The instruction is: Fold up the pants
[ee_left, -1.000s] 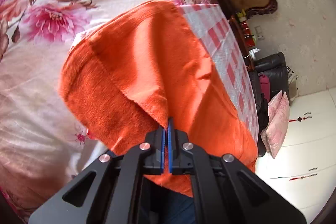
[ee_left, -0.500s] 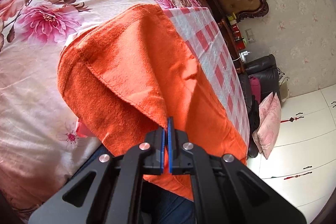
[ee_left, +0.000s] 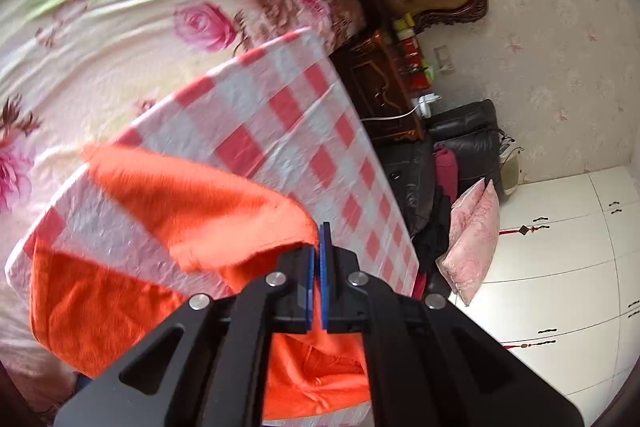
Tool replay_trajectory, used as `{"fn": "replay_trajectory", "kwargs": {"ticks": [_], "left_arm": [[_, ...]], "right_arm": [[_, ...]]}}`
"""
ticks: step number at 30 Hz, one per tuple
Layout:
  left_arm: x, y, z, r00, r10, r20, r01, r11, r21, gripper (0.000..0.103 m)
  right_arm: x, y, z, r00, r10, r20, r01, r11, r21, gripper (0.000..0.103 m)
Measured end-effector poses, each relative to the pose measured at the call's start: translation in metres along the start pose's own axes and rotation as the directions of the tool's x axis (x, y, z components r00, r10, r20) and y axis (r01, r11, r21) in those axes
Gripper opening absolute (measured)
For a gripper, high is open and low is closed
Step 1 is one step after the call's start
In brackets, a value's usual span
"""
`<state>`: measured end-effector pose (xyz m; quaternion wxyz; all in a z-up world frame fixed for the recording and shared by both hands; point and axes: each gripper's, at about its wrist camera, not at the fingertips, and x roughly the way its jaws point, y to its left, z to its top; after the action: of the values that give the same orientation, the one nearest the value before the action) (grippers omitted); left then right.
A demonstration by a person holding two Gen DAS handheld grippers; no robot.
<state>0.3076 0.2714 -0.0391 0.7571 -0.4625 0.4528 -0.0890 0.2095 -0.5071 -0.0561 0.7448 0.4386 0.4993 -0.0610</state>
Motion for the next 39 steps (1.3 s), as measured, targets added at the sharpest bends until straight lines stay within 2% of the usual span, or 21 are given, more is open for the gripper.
{"fn": "replay_trajectory", "kwargs": {"ticks": [3, 5, 7, 11, 14, 16, 17, 19, 21, 22, 23, 24, 25, 26, 27, 28, 32, 34, 38, 39], "left_arm": [[-0.012, -0.01, -0.016, 1.0, 0.006, 0.011, -0.007, 0.997, 0.076, 0.001], [-0.012, 0.007, -0.033, 0.999, 0.039, -0.01, -0.038, 0.996, 0.08, 0.001], [-0.014, 0.03, -0.051, 0.999, 0.041, -0.034, -0.038, 0.997, 0.073, 0.001], [-0.009, 0.069, -0.082, 0.994, 0.056, -0.093, -0.05, 0.996, 0.068, 0.001], [0.003, 0.08, -0.088, 0.989, 0.072, -0.128, -0.065, 0.996, 0.057, 0.001], [0.009, 0.078, -0.085, 0.989, 0.067, -0.135, -0.062, 0.997, 0.041, 0.001], [0.011, 0.073, -0.082, 0.989, 0.056, -0.137, -0.05, 0.998, 0.043, 0.001], [0.012, 0.06, -0.075, 0.991, 0.054, -0.126, -0.048, 0.997, 0.053, 0.001], [0.01, 0.045, -0.072, 0.992, 0.043, -0.116, -0.034, 0.997, 0.076, 0.001], [0.008, 0.04, -0.073, 0.993, 0.036, -0.112, -0.025, 0.995, 0.098, 0.001], [0.008, 0.035, -0.074, 0.993, 0.038, -0.109, -0.025, 0.993, 0.114, 0.001], [0.008, 0.033, -0.076, 0.993, 0.041, -0.109, -0.027, 0.991, 0.128, 0.001], [0.008, 0.033, -0.079, 0.993, 0.045, -0.112, -0.03, 0.991, 0.134, 0.001], [0.01, 0.035, -0.082, 0.992, 0.05, -0.118, -0.033, 0.99, 0.137, 0.001], [0.012, 0.037, -0.085, 0.991, 0.05, -0.126, -0.032, 0.99, 0.138, 0.001], [0.015, 0.04, -0.088, 0.99, 0.05, -0.133, -0.031, 0.99, 0.14, 0.001], [0.019, 0.046, -0.098, 0.988, 0.056, -0.146, -0.036, 0.989, 0.141, 0.001], [0.015, 0.05, -0.101, 0.989, 0.051, -0.138, -0.032, 0.99, 0.138, 0.001], [0.005, 0.057, -0.1, 0.992, 0.047, -0.12, -0.031, 0.991, 0.128, 0.001], [0.004, 0.059, -0.099, 0.992, 0.048, -0.116, -0.033, 0.991, 0.127, 0.001]], "right_arm": [[-0.003, -0.012, -0.016, 0.999, -0.033, 0.023, 0.033, 0.999, -0.011, 0.022], [-0.011, -0.041, -0.036, 0.998, -0.047, 0.047, 0.047, 0.999, 0.01, 0.021], [-0.019, -0.065, -0.056, 0.997, -0.047, 0.063, 0.045, 0.999, 0.03, 0.021], [-0.024, -0.116, -0.087, 0.998, -0.066, -0.007, 0.066, 0.994, 0.085, 0.023], [-0.035, -0.121, -0.085, 0.999, -0.041, 0.035, 0.039, 0.998, 0.051, 0.023], [-0.037, -0.108, -0.075, 0.998, -0.039, 0.05, 0.039, 0.999, 0.0, 0.023], [-0.033, -0.102, -0.07, 0.997, -0.055, 0.045, 0.055, 0.998, -0.01, 0.023], [-0.026, -0.095, -0.058, 0.99, -0.14, 0.028, 0.14, 0.99, 0.003, 0.023], [-0.032, -0.096, -0.053, 0.981, -0.188, 0.047, 0.187, 0.982, 0.026, 0.026], [-0.037, -0.099, -0.056, 0.98, -0.188, 0.061, 0.187, 0.982, 0.034, 0.033], [-0.04, -0.102, -0.059, 0.979, -0.189, 0.071, 0.187, 0.982, 0.036, 0.046], [-0.046, -0.108, -0.067, 0.973, -0.208, 0.103, 0.205, 0.978, 0.041, 0.089], [-0.049, -0.112, -0.074, 0.964, -0.232, 0.128, 0.229, 0.973, 0.038, 0.098], [-0.045, -0.117, -0.083, 0.959, -0.26, 0.114, 0.259, 0.966, 0.017, 0.098], [-0.039, -0.124, -0.087, 0.966, -0.244, 0.084, 0.244, 0.97, 0.011, 0.098], [-0.034, -0.132, -0.092, 0.973, -0.224, 0.06, 0.223, 0.975, 0.02, 0.093], [-0.013, -0.157, -0.098, 0.971, -0.239, 0.022, 0.237, 0.97, 0.061, 0.079], [-0.006, -0.157, -0.099, 0.974, -0.228, 0.012, 0.227, 0.972, 0.052, 0.072], [0.008, -0.151, -0.099, 0.978, -0.21, -0.007, 0.21, 0.977, 0.037, 0.065], [0.012, -0.147, -0.099, 0.979, -0.205, -0.01, 0.206, 0.978, 0.03, 0.056]]}}
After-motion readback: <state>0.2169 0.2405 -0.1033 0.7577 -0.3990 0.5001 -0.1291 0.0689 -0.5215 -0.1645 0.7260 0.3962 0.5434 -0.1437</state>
